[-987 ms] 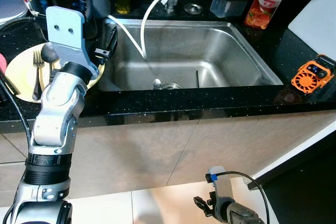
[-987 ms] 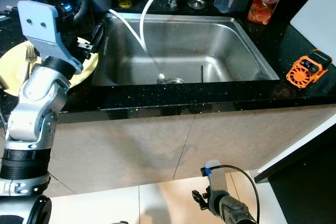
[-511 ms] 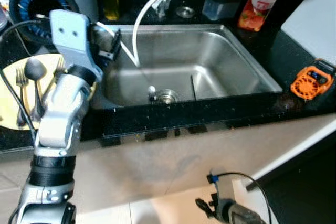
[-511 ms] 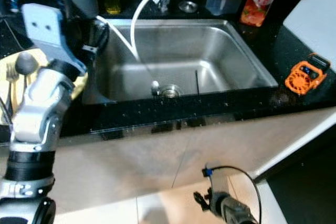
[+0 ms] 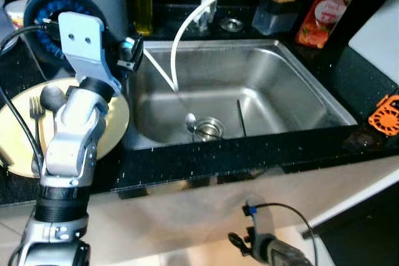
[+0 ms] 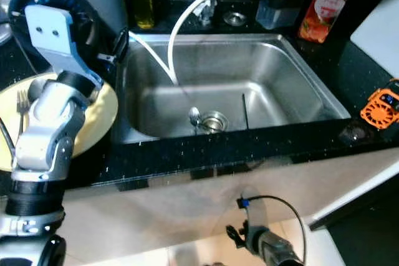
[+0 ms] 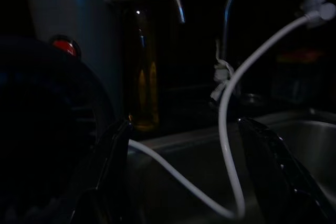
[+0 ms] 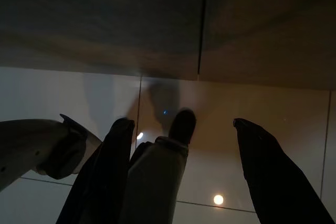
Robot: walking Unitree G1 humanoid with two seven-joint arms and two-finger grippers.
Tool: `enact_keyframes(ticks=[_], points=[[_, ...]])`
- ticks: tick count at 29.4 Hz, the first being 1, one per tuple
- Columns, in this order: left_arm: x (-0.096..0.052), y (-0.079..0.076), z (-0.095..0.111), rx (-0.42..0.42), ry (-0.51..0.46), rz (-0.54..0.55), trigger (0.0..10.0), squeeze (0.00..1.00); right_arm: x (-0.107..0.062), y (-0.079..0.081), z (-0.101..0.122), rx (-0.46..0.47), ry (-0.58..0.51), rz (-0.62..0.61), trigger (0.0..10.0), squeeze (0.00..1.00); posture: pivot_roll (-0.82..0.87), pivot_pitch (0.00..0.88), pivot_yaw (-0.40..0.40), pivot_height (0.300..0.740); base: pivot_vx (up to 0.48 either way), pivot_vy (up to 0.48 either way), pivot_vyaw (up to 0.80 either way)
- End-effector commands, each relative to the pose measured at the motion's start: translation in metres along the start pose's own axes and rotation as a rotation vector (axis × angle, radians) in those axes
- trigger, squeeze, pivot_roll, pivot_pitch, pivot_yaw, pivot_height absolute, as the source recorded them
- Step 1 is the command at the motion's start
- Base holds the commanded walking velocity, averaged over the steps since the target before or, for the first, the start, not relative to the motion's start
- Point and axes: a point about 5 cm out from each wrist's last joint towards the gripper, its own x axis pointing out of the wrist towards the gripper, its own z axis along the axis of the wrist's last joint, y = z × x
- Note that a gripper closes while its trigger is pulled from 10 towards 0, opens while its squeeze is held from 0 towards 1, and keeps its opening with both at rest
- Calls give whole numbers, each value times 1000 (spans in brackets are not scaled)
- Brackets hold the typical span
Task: Kitchen organization
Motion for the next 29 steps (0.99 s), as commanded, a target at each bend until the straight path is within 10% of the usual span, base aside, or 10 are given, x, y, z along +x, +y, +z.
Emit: enact_keyframes(ticks=[1,29], points=[[1,-11,3,8,-10,-50,10000,0,-2,-1,-6,8,21,-3,10000,0,136,66,-81,740,0,-465,0],[-13,-19,-18,-13,118,100,10000,0,-1,5,0,-44,4,112,10000,0,148,64,-94,740,0,-78,290]])
